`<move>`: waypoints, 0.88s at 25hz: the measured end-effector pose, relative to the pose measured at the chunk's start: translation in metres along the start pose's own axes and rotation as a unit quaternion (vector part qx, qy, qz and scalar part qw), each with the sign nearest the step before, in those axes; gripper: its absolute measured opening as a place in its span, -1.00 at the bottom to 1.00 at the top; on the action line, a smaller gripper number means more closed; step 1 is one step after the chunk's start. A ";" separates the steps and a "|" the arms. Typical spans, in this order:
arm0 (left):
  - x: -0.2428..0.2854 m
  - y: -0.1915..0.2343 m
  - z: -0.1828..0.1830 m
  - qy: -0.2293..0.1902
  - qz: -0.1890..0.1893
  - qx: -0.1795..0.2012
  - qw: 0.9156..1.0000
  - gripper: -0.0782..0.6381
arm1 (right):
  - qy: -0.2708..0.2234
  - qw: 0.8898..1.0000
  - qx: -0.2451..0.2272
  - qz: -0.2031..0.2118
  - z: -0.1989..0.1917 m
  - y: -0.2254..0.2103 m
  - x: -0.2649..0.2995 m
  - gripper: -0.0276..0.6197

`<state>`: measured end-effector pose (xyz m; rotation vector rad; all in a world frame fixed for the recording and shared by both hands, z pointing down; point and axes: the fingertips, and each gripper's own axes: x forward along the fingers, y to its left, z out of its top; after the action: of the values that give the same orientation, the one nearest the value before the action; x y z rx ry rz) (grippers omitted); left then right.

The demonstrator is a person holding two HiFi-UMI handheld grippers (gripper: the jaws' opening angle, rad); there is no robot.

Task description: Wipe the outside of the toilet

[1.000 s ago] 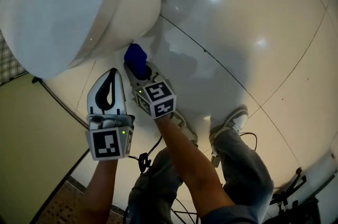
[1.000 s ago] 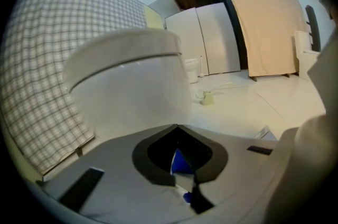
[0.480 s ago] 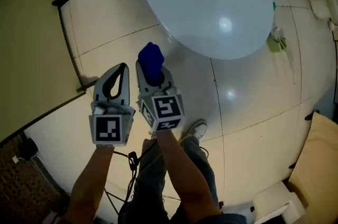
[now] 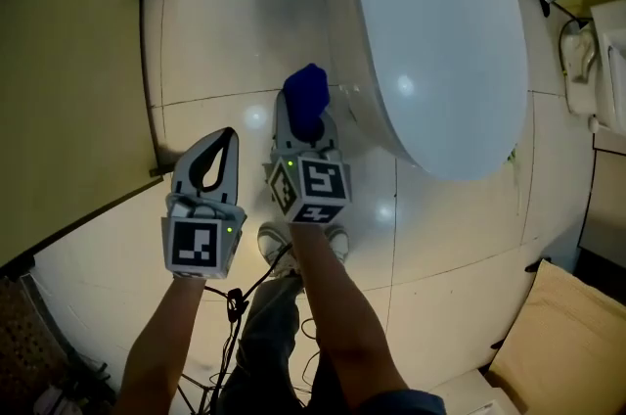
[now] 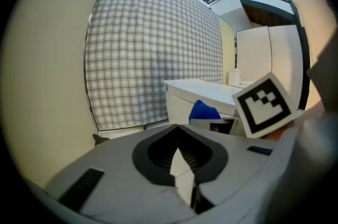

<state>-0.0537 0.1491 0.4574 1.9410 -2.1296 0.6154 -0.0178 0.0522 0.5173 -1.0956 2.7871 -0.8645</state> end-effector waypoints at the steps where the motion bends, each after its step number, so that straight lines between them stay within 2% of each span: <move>1: 0.003 0.010 0.005 -0.001 -0.002 0.005 1.000 -0.73 | -0.005 1.000 0.000 0.002 0.010 0.003 0.017 -0.69; 5: 0.027 0.044 0.025 -0.009 -0.004 0.015 1.000 -0.73 | -0.017 1.000 0.005 0.005 0.040 0.010 0.075 -0.69; 9: 0.084 0.074 0.044 -0.011 -0.006 0.005 1.000 -0.73 | -0.018 1.000 -0.005 0.009 0.055 0.014 0.136 -0.69; 17: 0.244 0.141 0.075 -0.012 0.006 -0.009 1.000 -0.73 | -0.021 1.000 -0.003 -0.016 0.074 -0.039 0.282 -0.69; 22: 0.298 0.166 0.088 -0.021 -0.004 0.008 1.000 -0.73 | -0.030 0.999 -0.001 -0.040 0.093 -0.074 0.362 -0.69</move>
<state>-0.2419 -0.1485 0.4734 1.9876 -2.1466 0.5969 -0.2238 -0.2673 0.5383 -1.2208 2.7126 -0.8224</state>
